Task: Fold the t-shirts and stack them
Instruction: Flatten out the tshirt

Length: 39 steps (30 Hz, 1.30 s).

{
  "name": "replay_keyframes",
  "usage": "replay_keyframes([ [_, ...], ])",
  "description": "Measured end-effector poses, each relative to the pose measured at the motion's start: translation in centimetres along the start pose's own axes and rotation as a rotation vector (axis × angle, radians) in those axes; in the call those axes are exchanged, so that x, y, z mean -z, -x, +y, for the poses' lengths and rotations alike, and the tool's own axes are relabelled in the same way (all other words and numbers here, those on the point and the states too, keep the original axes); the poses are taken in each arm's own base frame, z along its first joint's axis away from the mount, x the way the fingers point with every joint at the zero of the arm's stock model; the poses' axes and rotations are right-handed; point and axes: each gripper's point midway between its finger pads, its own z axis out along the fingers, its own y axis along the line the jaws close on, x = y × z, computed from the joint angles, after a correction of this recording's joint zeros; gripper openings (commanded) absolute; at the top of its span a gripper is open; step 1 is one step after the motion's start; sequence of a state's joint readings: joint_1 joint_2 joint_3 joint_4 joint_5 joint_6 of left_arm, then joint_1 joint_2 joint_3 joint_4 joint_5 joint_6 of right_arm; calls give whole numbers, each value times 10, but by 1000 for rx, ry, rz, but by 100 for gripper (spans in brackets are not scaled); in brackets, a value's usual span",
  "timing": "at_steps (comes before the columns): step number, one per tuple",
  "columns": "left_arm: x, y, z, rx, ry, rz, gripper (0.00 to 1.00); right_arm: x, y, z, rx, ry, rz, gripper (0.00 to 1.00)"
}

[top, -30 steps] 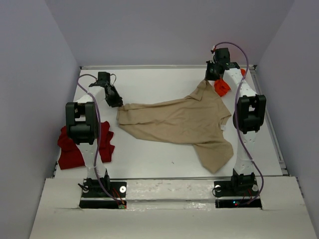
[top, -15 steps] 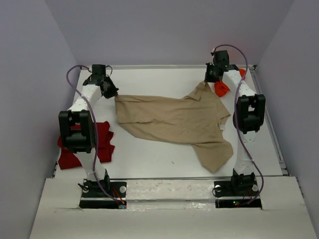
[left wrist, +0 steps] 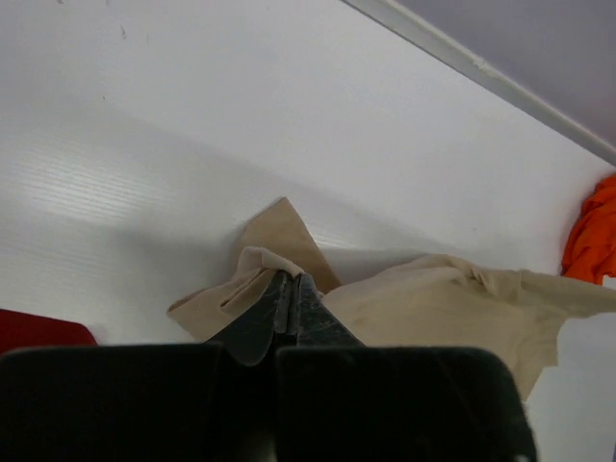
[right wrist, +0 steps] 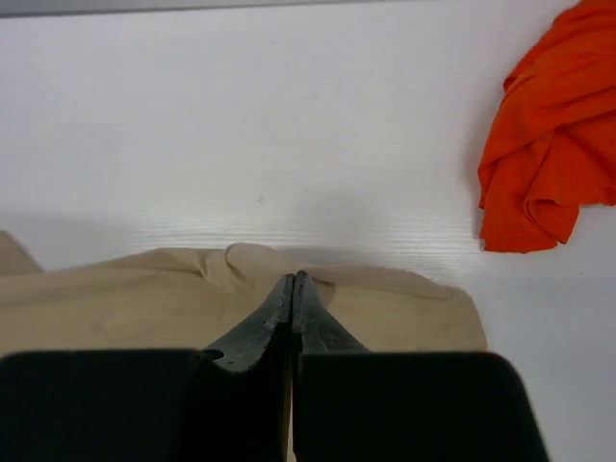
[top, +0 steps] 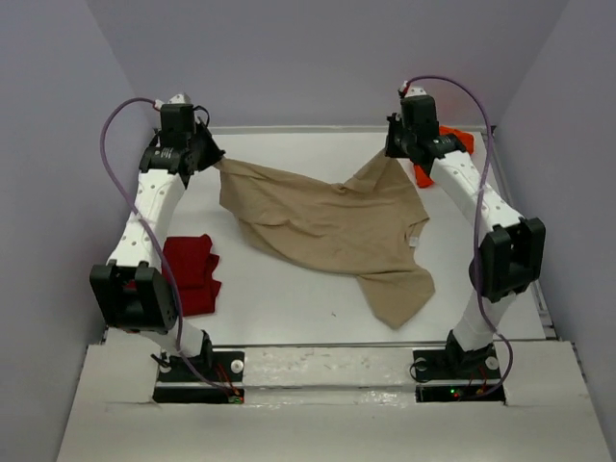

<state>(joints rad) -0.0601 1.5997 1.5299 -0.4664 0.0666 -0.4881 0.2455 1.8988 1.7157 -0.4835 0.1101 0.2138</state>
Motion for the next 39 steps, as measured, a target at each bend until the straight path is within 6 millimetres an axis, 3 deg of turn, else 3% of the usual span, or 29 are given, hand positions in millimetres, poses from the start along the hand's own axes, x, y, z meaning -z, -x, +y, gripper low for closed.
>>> replay_keyframes([
  [1,10,6,-6,-6,-13,-21,0,35,25,7,3,-4,-87,0],
  [2,27,12,-15,-18,-36,-55,0,48,30,23,19,19,-111,0],
  [4,52,17,-27,-33,-68,-92,0,97,53,42,38,20,-215,0],
  [6,78,19,-38,-48,-103,-123,0,133,64,53,48,24,-277,0],
  [8,105,17,-50,-68,-146,-146,0,171,71,57,53,12,-337,0],
  [12,152,13,-68,-96,-207,-197,0,239,76,44,40,-86,-441,0],
  [17,219,14,-76,-103,-295,-294,0,289,58,25,40,-216,-501,0],
  [21,260,18,-67,-86,-320,-354,0,309,50,10,62,-299,-523,0],
  [25,298,31,-63,-72,-319,-410,0,335,51,15,112,-326,-555,0],
  [29,342,52,-61,-60,-319,-491,0,378,62,30,149,-290,-629,0],
  [33,390,72,-56,-37,-340,-609,0,421,86,5,143,-352,-746,0],
  [35,396,68,-48,-30,-332,-618,0,444,103,-9,70,-390,-797,0],
  [39,403,55,-38,-13,-349,-621,0,468,118,-26,2,-444,-828,0],
])
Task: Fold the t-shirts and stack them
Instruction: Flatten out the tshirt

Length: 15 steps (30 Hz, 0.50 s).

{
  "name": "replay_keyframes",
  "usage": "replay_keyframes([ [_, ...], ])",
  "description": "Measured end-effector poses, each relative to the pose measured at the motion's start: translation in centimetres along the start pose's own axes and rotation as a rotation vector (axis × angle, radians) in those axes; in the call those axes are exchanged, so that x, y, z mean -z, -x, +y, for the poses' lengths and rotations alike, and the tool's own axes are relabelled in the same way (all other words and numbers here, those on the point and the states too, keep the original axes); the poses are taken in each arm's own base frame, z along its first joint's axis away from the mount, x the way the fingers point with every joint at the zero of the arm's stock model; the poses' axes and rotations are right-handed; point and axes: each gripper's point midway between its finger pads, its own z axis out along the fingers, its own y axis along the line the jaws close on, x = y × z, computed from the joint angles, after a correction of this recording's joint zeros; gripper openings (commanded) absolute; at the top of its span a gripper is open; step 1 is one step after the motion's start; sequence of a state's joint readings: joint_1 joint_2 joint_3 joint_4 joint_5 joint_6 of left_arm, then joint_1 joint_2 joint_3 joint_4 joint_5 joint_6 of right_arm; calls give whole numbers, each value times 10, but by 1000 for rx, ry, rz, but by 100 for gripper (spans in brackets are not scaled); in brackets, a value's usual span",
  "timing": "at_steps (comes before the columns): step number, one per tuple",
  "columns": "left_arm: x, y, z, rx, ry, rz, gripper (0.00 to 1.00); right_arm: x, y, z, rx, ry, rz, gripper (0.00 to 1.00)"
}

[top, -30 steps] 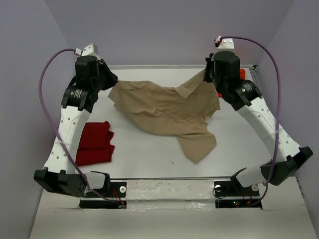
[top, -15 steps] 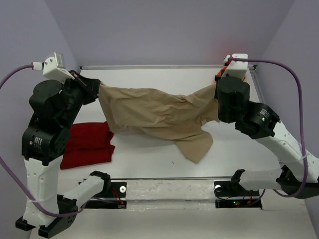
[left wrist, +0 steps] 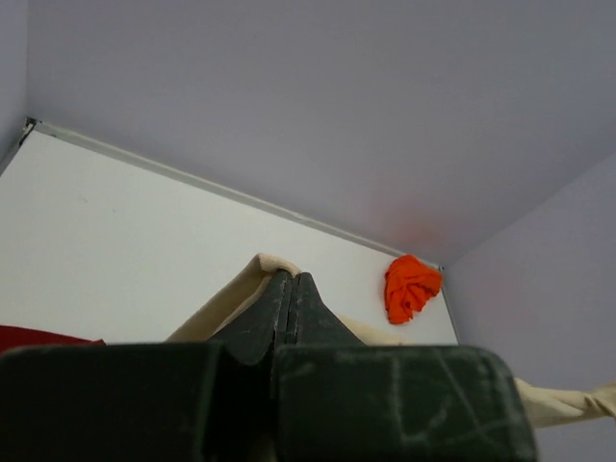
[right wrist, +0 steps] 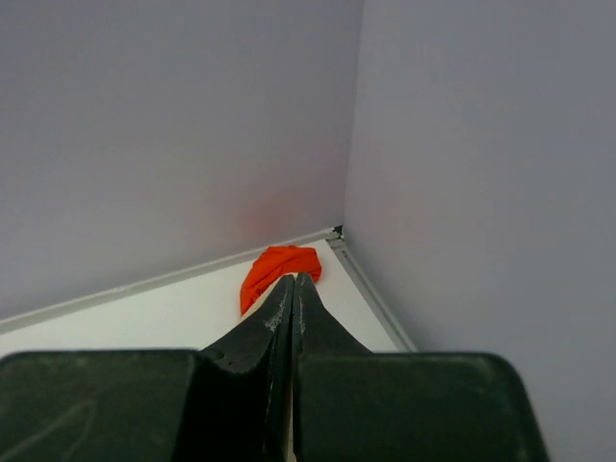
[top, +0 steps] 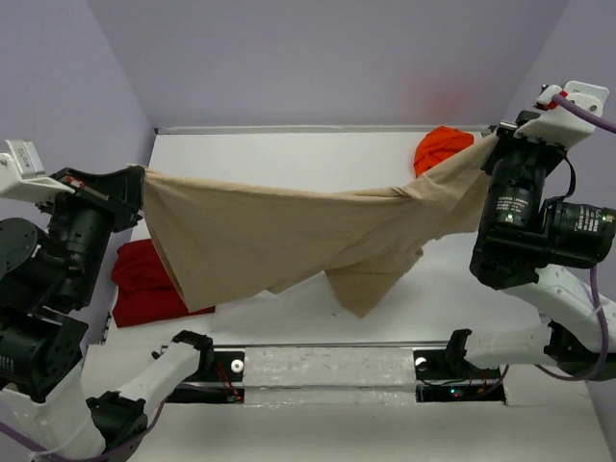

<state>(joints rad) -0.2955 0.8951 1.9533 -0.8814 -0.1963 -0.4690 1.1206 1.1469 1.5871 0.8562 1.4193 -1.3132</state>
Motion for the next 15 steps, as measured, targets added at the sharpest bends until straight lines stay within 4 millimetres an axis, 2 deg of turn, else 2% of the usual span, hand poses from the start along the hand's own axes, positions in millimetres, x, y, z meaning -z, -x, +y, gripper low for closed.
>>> replay_keyframes([
  [2,-5,-11,4,2,9,25,0,1,-2,-5,-2,-13,8,0],
  [4,-16,-31,12,-6,39,78,0,3,-11,-2,23,-18,21,0],
  [7,-32,-56,21,-21,77,151,0,6,-27,10,80,-14,45,0],
  [15,-74,-92,29,-44,124,238,0,8,-41,50,177,14,47,0],
])
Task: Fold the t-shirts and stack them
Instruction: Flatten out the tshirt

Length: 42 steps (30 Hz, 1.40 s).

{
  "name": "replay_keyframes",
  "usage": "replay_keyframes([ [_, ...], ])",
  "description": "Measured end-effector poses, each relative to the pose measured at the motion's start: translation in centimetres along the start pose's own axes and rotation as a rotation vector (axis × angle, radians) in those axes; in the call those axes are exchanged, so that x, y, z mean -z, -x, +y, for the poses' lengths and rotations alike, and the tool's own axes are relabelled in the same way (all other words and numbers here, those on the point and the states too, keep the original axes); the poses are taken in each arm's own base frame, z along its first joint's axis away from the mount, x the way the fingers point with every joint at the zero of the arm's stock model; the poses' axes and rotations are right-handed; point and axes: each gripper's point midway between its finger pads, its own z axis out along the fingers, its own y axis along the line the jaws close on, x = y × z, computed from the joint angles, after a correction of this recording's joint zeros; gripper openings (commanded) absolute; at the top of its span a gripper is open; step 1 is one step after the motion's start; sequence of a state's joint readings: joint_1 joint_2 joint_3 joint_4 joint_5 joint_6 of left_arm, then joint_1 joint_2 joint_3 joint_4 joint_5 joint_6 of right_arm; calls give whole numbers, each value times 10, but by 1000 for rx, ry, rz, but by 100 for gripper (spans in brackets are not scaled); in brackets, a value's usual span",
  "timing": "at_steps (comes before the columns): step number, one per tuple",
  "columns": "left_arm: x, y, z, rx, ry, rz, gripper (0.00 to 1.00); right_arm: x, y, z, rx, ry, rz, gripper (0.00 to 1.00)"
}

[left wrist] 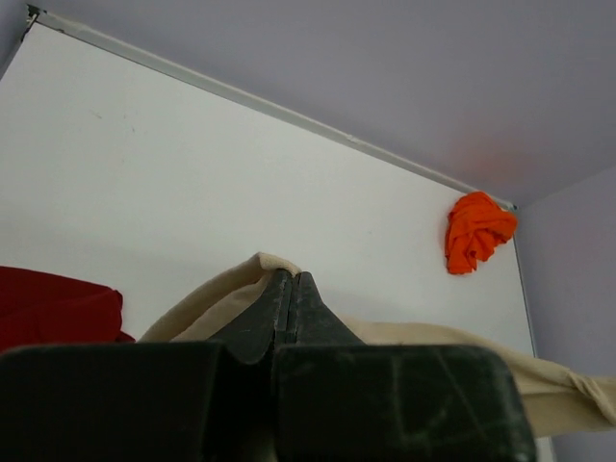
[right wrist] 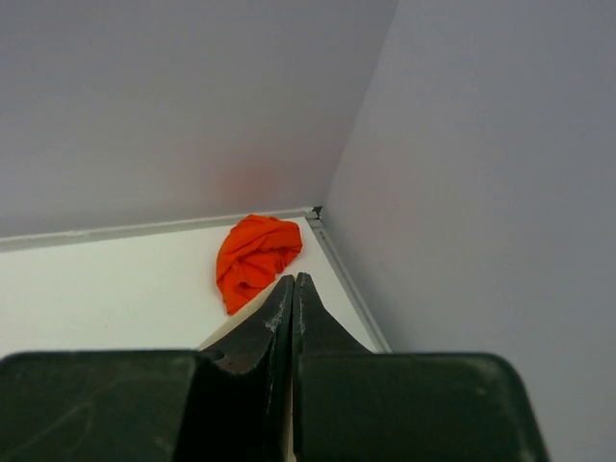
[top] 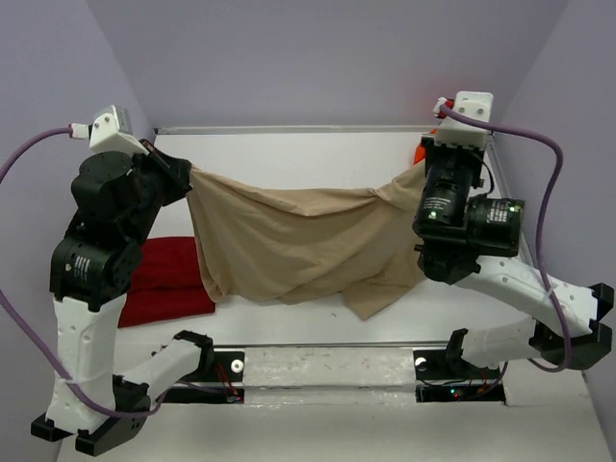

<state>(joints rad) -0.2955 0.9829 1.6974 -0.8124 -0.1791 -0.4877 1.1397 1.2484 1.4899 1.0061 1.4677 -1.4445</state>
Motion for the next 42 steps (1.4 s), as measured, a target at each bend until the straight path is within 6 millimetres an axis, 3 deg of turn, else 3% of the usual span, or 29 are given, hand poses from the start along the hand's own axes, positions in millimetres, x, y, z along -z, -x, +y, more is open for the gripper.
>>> replay_keyframes([
  [5,-50,-14,-4,-21,43,60,0,-14,-11,46,149,-42,1,0],
  [8,-89,-31,-3,-38,77,117,0,-29,-33,86,301,-68,18,0],
  [11,-111,-47,-1,-52,97,167,0,-39,-60,118,419,-76,32,0],
  [14,-114,-48,-2,-56,94,169,0,-51,-89,141,538,-101,56,0],
  [18,-103,-33,-7,-58,65,116,0,-60,-117,159,765,-132,110,0],
  [22,-91,-23,-9,-56,41,76,0,-56,-125,165,875,-123,134,0],
  [25,-89,-24,-10,-55,30,72,0,-51,-110,153,841,-124,141,0],
  [30,-92,-31,-10,-57,21,89,0,-45,-51,118,619,-132,118,0],
  [35,-92,-33,-11,-56,9,95,0,-17,4,52,354,-78,72,0],
  [38,-89,-31,-13,-53,-3,89,0,-6,18,19,247,-44,56,0],
  [42,-82,-27,-15,-48,-19,75,0,0,19,-21,171,-25,54,0],
])
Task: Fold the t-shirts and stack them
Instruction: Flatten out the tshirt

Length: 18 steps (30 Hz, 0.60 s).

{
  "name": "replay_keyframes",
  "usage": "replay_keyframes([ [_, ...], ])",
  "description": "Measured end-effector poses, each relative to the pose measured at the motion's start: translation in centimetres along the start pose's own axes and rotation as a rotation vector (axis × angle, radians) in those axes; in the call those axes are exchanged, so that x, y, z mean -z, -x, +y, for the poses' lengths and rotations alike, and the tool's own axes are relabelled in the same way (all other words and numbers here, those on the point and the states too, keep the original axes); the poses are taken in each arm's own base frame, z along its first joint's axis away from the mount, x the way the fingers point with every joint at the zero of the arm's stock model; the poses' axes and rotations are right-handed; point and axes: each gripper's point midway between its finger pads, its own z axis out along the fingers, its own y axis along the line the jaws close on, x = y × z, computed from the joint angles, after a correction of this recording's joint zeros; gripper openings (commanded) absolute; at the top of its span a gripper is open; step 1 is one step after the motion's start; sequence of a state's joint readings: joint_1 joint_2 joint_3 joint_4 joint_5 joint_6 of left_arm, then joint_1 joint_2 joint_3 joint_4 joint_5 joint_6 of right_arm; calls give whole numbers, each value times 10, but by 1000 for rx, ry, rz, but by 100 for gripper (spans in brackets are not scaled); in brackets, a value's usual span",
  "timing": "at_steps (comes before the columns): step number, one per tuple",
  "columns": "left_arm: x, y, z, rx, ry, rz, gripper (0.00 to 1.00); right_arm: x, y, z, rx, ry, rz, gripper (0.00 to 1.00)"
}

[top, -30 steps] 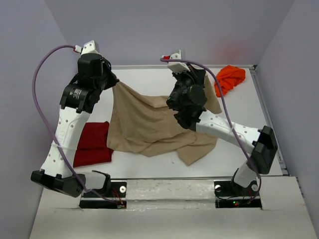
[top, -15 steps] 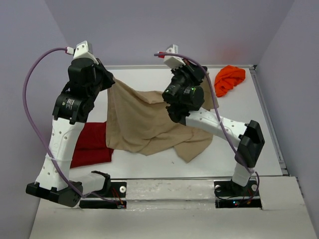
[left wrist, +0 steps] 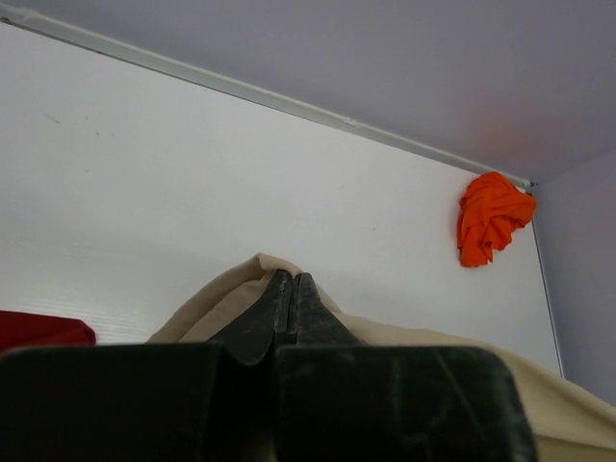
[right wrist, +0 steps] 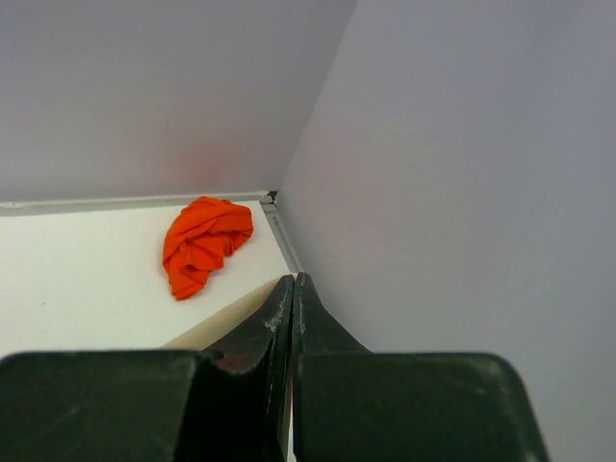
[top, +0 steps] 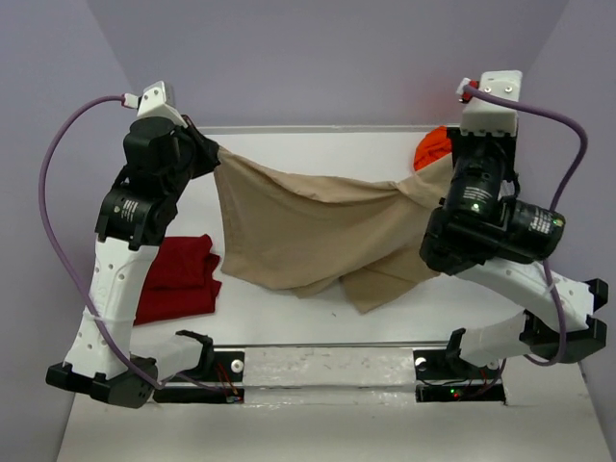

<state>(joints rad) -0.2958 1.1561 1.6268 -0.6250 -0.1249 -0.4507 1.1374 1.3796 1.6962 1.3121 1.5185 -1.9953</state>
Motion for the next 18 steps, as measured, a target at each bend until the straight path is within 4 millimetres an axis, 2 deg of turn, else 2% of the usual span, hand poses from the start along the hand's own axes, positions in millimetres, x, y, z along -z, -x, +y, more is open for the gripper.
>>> replay_keyframes([
  [4,7,2,-2,4,-18,-8,0,5,-4,-27,-66,34,-6,0],
  [8,9,-2,-2,5,-23,0,0,8,-13,-42,-88,63,-16,0],
  [13,7,-9,-1,3,-24,18,0,10,-31,-34,-13,72,-24,0],
  [18,6,-12,-2,2,-26,25,0,13,-48,-5,117,77,-28,0],
])
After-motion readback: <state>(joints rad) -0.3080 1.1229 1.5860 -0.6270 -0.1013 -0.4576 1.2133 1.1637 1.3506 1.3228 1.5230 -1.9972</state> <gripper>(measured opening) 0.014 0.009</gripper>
